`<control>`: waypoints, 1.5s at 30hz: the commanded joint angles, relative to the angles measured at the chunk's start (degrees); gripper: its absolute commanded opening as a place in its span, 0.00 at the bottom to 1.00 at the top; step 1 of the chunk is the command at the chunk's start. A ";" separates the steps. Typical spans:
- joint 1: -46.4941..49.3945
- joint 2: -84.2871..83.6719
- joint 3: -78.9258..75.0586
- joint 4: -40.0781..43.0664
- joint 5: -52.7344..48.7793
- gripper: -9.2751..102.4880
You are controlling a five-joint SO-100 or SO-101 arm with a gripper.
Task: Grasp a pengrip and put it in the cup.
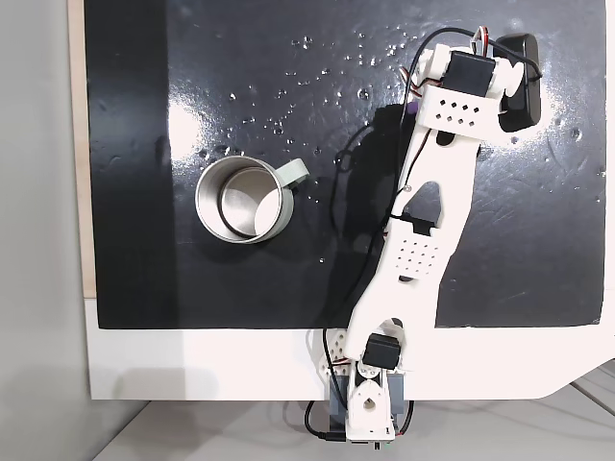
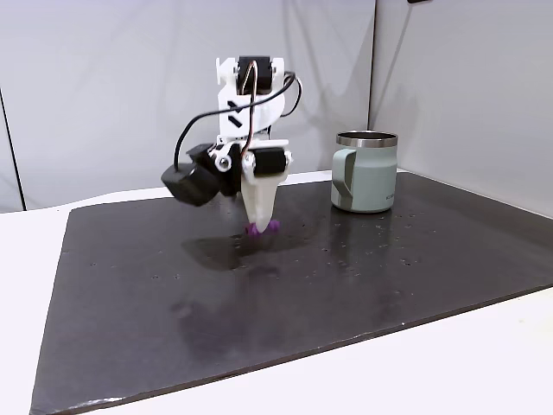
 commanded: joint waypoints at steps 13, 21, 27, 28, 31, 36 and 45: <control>-15.56 48.69 32.78 1.49 3.60 0.08; -30.59 58.18 41.04 1.49 10.02 0.08; -42.63 61.61 48.52 1.49 12.74 0.08; -44.21 61.87 49.92 1.49 13.27 0.08; -47.29 62.23 53.53 1.41 14.33 0.08; -49.66 62.31 55.81 1.41 15.12 0.08; -49.04 63.37 55.99 1.32 15.21 0.31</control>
